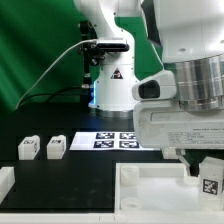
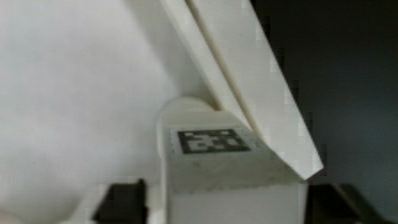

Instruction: Assemble one leg

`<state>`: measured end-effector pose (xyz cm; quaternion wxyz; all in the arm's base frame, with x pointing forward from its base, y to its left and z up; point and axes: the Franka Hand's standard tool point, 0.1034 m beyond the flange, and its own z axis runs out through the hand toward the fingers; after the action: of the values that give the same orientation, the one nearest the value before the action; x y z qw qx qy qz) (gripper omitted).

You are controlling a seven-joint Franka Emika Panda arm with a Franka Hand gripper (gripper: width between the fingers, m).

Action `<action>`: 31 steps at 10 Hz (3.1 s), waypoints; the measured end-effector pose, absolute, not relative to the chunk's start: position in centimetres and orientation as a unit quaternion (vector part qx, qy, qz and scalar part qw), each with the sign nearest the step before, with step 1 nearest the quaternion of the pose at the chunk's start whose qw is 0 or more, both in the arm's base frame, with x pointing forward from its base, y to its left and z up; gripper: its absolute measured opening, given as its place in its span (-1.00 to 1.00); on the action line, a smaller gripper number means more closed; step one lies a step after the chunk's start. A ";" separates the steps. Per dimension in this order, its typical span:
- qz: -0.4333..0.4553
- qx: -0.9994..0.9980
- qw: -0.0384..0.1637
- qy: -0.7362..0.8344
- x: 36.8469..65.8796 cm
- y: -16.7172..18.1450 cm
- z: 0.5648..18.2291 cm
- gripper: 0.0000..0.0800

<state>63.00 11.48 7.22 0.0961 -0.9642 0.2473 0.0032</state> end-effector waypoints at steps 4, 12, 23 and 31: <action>0.004 -0.964 0.096 0.247 63.0 11.5 7.2 0.62; 0.004 -0.964 0.096 0.248 63.0 11.4 7.1 -0.26; 0.058 -0.689 0.152 0.706 62.8 11.8 6.8 -0.26; 0.002 -0.930 0.132 0.343 62.3 11.8 6.8 0.62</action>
Offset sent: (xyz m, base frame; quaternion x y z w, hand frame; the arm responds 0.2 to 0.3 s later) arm 0.0000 0.0000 0.0000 0.0000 0.0000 0.0000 1.0000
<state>62.35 11.80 6.81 0.1323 -0.9299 0.3431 0.0017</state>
